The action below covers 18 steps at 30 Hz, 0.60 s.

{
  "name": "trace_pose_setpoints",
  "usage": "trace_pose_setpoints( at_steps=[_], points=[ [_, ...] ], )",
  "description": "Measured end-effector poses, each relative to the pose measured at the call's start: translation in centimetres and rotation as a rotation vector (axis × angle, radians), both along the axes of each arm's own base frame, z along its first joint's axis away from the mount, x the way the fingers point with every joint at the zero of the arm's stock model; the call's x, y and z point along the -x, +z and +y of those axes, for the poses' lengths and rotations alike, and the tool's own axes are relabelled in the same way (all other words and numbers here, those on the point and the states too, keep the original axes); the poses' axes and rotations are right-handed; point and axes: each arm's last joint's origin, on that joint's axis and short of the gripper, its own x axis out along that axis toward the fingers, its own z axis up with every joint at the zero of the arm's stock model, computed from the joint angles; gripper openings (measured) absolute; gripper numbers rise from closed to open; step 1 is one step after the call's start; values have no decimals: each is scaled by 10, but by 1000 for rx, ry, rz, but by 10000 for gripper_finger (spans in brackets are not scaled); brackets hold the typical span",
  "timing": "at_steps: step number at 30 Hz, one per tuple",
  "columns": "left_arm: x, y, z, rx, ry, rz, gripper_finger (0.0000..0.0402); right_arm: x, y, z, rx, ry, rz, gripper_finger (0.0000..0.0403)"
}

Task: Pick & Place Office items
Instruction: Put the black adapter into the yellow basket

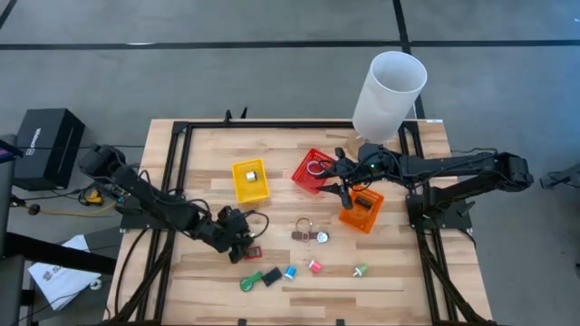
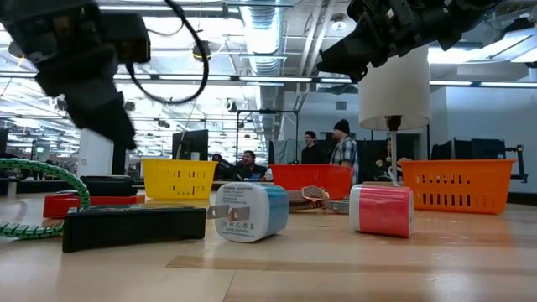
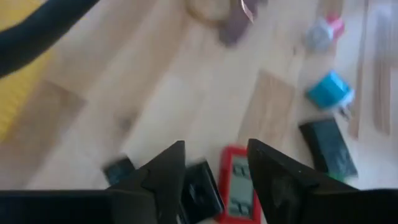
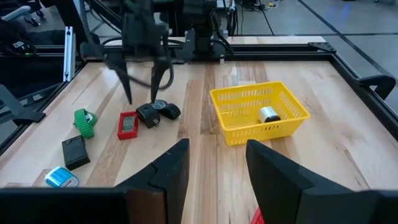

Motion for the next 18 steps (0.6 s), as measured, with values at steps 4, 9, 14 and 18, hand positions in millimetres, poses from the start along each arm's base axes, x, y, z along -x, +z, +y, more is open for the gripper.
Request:
trace_pose_setpoints(
  at_steps=[4, 9, 14, 18],
  points=[
    [-3, -13, -2, 25, 13, 63, 194, 0, 0, 0, 0, 0, 0, 150],
    [-4, -22, -2, -8, 11, 99, 194, 0, 0, 0, 0, 0, 0, 150],
    [-4, -22, -2, -12, 12, 102, 185, 0, 0, 0, 0, 0, 0, 150],
    [-3, -22, -2, -11, 8, 106, 192, 0, 0, 0, 0, 0, 0, 150]
  ],
)
